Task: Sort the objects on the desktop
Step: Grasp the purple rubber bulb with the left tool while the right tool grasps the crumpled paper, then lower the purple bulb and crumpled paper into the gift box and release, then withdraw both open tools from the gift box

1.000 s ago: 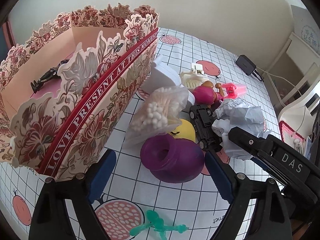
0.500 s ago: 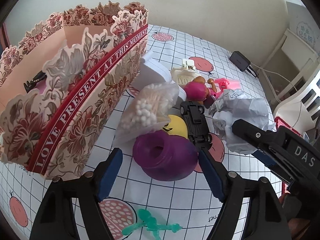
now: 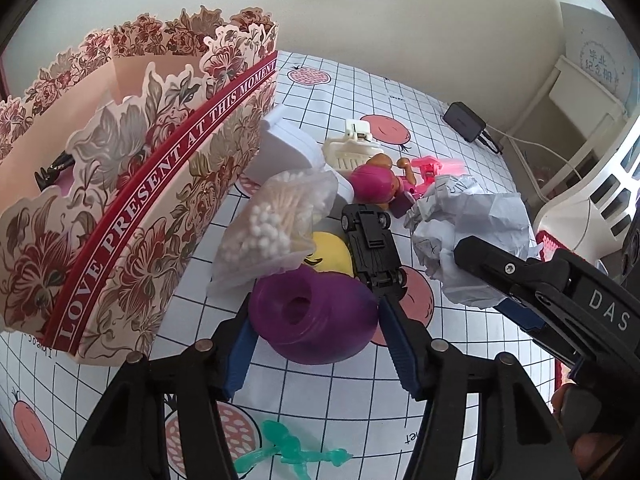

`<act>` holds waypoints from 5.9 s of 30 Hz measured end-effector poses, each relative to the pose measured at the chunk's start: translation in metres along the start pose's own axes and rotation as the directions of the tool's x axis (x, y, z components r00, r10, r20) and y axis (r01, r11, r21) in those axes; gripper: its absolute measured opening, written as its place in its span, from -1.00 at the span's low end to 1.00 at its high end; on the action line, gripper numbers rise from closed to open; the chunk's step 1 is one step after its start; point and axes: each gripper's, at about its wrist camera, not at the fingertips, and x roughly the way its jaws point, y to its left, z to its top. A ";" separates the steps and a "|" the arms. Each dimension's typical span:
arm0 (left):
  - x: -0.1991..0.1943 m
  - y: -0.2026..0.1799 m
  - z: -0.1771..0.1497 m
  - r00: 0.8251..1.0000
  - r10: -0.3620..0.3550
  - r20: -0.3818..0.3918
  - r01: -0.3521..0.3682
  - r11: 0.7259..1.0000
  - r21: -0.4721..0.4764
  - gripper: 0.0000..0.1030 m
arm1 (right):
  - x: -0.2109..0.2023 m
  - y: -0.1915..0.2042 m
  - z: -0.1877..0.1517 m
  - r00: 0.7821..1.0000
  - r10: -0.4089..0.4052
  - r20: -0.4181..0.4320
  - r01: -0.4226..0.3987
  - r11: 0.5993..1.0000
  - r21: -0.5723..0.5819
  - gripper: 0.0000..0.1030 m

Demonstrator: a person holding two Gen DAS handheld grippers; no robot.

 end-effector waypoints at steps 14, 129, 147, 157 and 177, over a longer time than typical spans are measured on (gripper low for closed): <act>-0.036 0.003 0.012 0.994 -0.074 0.085 0.075 0.997 -0.014 0.18 | -0.027 0.017 0.003 0.995 0.045 0.091 -0.043 0.999 -0.022 0.33; -0.150 0.209 0.030 0.906 0.122 0.406 0.106 0.861 -0.497 0.17 | -0.016 0.190 -0.082 0.944 0.331 0.001 -0.299 0.854 -0.426 0.41; -0.142 0.204 0.030 0.904 0.146 0.403 0.069 0.878 -0.474 0.18 | -0.003 0.188 -0.084 0.944 0.331 -0.022 -0.309 0.854 -0.419 0.42; -0.140 0.201 0.031 0.901 0.156 0.404 0.052 0.887 -0.459 0.17 | 0.000 0.184 -0.083 0.943 0.332 -0.024 -0.313 0.859 -0.405 0.42; -0.137 0.192 0.034 0.902 0.180 0.392 0.003 0.906 -0.424 0.19 | 0.008 0.174 -0.080 0.943 0.333 -0.029 -0.319 0.869 -0.378 0.42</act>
